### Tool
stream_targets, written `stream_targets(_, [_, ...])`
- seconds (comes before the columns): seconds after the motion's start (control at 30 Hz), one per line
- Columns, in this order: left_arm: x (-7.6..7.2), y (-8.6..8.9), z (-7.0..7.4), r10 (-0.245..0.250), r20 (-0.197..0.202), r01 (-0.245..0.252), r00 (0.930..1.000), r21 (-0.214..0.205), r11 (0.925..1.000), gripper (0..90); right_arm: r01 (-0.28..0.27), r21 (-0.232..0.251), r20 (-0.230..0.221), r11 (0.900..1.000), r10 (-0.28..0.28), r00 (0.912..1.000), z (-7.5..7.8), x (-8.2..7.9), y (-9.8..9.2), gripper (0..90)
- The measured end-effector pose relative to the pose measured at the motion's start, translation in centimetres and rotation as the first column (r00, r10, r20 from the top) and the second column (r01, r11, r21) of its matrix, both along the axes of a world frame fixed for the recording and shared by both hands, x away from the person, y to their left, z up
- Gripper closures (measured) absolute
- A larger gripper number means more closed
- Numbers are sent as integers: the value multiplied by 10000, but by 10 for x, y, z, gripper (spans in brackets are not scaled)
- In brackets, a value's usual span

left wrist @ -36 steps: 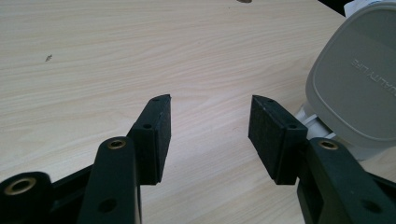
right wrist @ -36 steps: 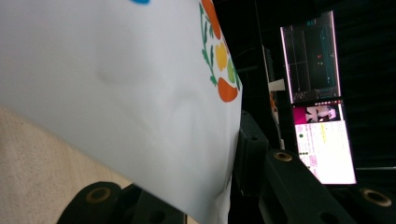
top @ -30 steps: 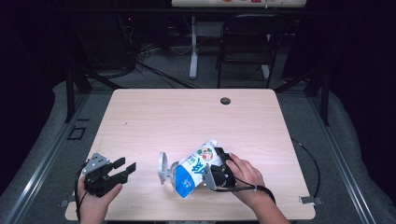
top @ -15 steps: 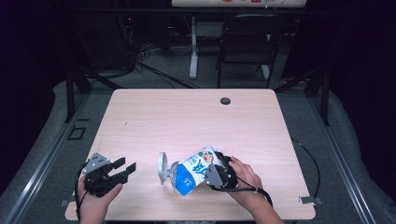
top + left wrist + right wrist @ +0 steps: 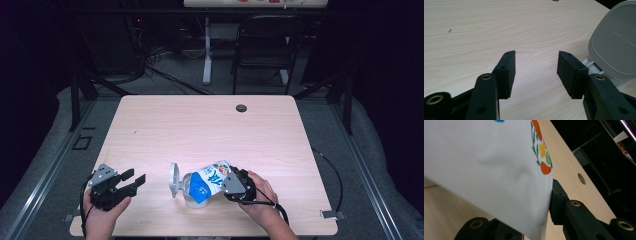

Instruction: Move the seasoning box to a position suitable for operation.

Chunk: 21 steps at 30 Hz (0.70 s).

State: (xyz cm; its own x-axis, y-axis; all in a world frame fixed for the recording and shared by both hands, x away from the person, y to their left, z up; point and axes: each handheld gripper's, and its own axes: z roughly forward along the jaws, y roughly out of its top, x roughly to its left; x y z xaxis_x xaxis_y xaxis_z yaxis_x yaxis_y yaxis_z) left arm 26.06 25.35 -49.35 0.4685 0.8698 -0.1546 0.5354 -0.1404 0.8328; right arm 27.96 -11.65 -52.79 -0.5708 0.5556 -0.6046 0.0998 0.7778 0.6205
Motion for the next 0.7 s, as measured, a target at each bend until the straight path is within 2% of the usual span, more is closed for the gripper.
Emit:
stream_targets(0.17, [0,0,0,-13,1,13,10000,-4,10000,499,197,659,-383,9976,-172,9991,-2,1,-2,764])
stream_targets(0.27, [0,0,0,-12,11,12,10000,-30,10000,499,304,1101,-659,9935,-232,9976,-3,3,-4,764])
stream_targets(0.3, [0,0,0,-17,1,17,10000,-24,10000,499,419,1444,-886,9886,-293,9956,-3,4,-6,764])
stream_targets(0.37, [0,0,0,-10,3,10,10000,-26,10000,499,456,1602,-958,9860,-305,9949,-3,4,-7,763])
stream_targets(0.4, [0,0,0,-13,5,13,10000,-22,10000,499,574,2000,-1153,9781,-346,9927,-3,5,-9,761])
stream_targets(0.47, [0,0,0,-24,-5,24,10000,-18,10000,499,604,2096,-1284,9759,-338,9911,-3,5,-10,760])
stream_targets(0.6, [0,0,0,-9,8,9,10000,-19,10000,499,883,2830,-1725,9550,-399,9842,-6,7,-13,758])
stream_targets(0.7, [0,0,0,-10,15,10,10000,-23,10000,499,1130,3228,-2158,9397,-432,9755,-10,8,-17,758])
